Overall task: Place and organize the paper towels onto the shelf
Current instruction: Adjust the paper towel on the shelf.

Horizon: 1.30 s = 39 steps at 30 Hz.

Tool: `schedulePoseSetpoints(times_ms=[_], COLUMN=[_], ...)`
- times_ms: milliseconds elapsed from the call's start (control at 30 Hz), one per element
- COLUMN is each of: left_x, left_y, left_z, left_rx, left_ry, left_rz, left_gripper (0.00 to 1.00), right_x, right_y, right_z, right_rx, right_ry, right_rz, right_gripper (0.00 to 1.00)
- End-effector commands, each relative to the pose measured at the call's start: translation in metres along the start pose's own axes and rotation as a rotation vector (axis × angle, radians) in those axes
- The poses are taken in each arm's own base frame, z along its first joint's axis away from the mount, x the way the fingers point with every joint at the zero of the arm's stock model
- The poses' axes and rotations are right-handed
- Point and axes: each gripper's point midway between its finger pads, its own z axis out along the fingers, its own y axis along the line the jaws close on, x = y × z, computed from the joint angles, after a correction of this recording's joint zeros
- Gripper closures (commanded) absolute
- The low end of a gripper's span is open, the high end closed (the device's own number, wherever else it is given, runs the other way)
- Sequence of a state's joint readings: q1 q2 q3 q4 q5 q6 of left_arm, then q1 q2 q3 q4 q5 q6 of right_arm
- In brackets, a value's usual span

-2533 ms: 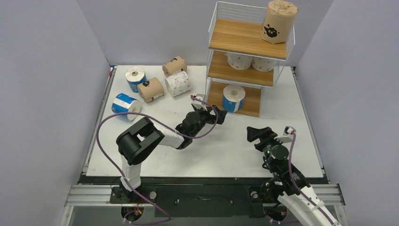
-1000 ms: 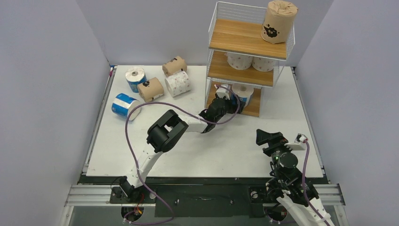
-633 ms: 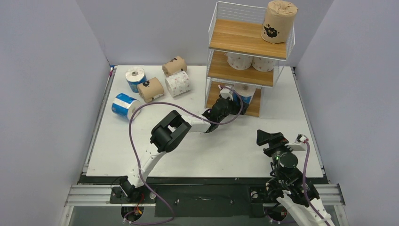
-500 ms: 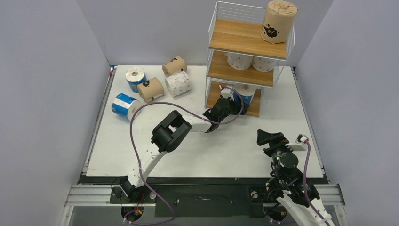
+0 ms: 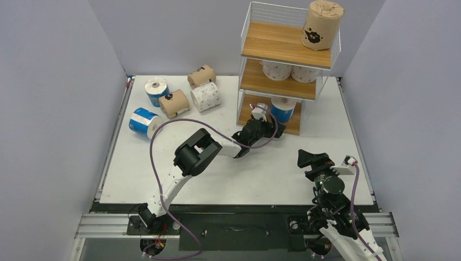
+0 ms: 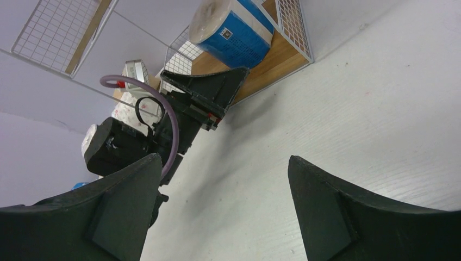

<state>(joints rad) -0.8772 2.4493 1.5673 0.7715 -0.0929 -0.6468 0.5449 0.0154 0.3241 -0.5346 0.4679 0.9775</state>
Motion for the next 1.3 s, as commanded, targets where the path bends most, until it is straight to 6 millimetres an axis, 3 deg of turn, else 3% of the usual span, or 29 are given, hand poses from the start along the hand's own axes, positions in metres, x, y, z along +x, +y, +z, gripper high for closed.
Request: schedulePoseSetpoints(times_ms=[0,300,933,1267], left_x=[-0.068,-0.082,-0.062,-0.051], left_y=[-0.032,-0.008,-0.026,-0.033], left_z=[-0.015,-0.007,0.035,0.043], left_rx=[0.071,0.022,0.062,0.095], left_ry=[-0.176,-0.2,-0.137,-0.103], left_rz=[-0.034,-0.047,-0.084,-0.1], left_gripper=[0.22,0.2,0.43,0.44], right_x=[-0.016,-0.018,-0.018,-0.017], right_y=[0.01,0.009,0.007,0.006], right_z=[-0.007,-0.008,-0.008,-0.008], right_rx=[-0.031,-0.035,-0.027,-0.023], right_ry=[-0.047,-0.055,-0.057,-0.053], right_rz=[0.035,0.051,0.054,0.055], right_gripper=[0.19,0.19,0.19,0.19])
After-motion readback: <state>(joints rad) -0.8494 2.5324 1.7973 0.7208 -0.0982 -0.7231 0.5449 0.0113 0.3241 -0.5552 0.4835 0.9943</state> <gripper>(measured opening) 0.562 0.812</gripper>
